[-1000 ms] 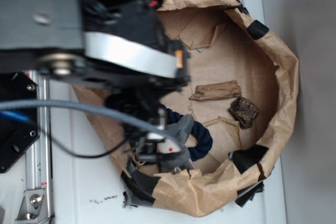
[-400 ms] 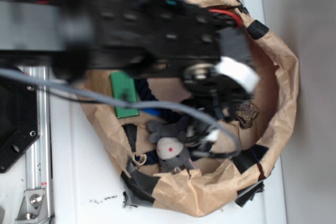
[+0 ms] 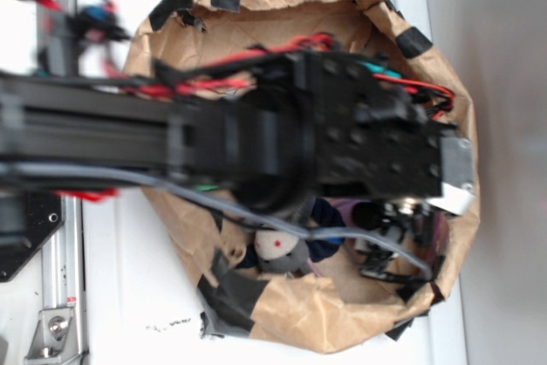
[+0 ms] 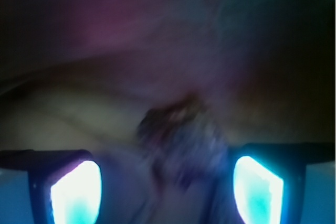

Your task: Grab the rock.

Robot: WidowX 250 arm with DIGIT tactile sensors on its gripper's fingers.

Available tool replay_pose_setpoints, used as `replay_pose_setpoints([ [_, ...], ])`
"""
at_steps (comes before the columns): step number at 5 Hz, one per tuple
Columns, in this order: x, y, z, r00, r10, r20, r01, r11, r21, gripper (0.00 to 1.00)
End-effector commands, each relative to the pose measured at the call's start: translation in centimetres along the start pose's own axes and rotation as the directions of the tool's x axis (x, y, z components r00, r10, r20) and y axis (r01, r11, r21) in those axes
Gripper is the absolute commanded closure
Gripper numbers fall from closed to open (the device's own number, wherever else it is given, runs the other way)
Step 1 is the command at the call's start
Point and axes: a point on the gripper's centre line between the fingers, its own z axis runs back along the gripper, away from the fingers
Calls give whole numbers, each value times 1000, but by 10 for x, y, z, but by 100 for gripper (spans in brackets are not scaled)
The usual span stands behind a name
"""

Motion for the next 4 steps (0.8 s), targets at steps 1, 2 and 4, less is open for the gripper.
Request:
replay_pose_setpoints([
  [1,19,-14,-7,999,-16,-36,18,998,56,100],
  [2,14,-1,-5,997,32,-65,-27,996,81,100],
  [4,-17,19,64,988,151,-40,-150,988,24,100],
])
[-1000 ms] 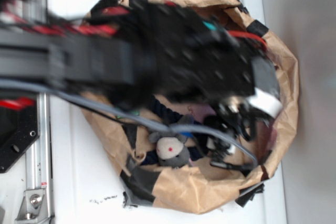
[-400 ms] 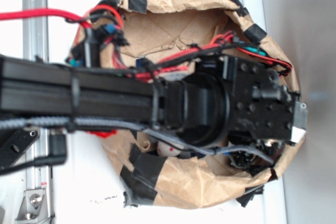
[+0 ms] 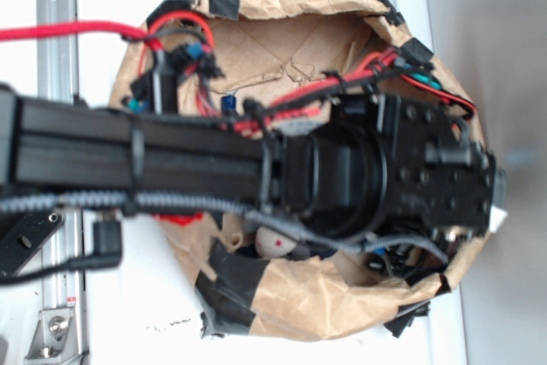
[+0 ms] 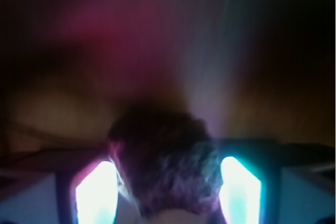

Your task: Grab the rock.

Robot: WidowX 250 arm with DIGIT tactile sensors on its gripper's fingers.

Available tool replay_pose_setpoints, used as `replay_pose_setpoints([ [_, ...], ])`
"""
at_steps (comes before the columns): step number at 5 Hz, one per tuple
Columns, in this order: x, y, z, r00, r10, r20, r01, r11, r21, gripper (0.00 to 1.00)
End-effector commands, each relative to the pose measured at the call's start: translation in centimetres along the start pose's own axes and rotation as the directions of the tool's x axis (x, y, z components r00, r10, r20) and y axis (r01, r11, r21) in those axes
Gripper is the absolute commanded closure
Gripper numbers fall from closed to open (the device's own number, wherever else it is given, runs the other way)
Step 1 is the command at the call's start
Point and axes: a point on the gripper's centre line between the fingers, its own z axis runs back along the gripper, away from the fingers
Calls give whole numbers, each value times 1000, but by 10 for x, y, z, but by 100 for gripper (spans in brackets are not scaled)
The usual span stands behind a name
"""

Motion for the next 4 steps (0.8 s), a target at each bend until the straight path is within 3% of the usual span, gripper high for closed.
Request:
replay_pose_setpoints([
  [1,-47,30,116,960,192,204,-187,981,-44,100],
  [2,-66,30,142,945,251,208,-240,968,-78,100],
  [3,-69,30,145,942,247,227,-226,967,-114,0],
  [4,-57,32,122,955,170,244,-142,982,-126,0],
])
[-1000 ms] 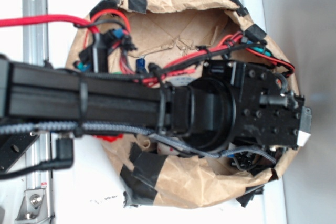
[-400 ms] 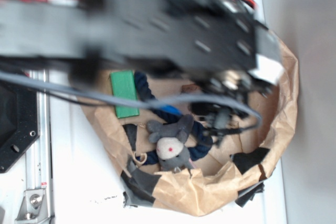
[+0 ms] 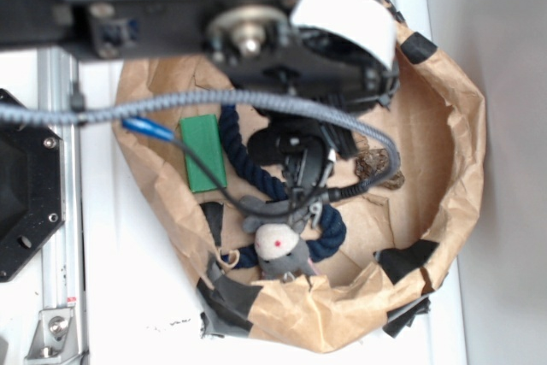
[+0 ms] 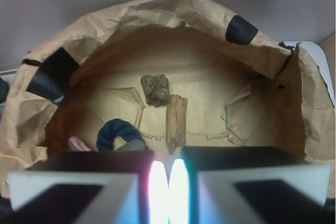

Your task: Grab the rock.

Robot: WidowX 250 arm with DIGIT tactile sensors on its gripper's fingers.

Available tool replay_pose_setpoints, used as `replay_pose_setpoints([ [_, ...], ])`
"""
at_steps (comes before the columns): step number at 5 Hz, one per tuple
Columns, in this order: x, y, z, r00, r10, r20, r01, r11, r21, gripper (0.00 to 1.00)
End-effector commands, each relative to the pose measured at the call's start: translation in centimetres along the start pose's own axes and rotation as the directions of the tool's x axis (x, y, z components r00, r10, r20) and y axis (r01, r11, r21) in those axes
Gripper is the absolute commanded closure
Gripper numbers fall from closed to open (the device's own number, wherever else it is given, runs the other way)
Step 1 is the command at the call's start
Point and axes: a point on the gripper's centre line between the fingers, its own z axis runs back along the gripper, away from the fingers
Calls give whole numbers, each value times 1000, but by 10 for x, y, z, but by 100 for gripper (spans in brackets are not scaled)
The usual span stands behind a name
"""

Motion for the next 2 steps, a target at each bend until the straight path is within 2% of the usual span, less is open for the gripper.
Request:
replay_pose_setpoints([
  [1,27,-4,-54,971,-236,35,238,970,-47,0],
  [2,34,-13,-97,934,-350,-68,351,936,15,0],
])
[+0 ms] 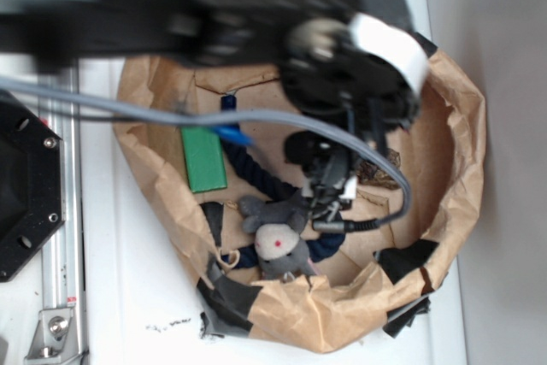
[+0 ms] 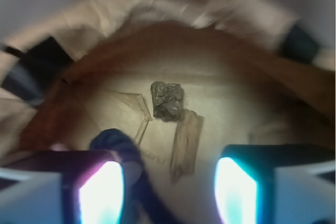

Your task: Grab the rock.

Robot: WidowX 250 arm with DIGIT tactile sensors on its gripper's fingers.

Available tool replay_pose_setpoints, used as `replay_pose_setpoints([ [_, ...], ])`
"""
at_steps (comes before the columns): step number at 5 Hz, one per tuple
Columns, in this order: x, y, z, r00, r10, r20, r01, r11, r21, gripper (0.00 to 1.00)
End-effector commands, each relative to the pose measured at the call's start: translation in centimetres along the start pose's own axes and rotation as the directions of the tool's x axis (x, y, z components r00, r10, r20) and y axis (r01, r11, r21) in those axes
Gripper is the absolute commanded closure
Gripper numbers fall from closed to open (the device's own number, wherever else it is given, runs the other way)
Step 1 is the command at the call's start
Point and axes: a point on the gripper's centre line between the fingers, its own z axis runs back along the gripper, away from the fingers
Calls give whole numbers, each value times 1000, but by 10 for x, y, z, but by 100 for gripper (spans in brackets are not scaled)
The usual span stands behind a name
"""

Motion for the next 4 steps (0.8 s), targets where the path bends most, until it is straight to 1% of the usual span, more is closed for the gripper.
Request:
replay_pose_setpoints([
  [1,30,-11,-61,976,-198,-87,203,978,53,0],
  [2,39,-12,-67,975,-206,-81,208,978,19,0],
  [3,38,-17,-80,966,-212,-150,221,974,43,100],
  [4,34,-19,-70,962,-233,-140,241,970,43,100],
])
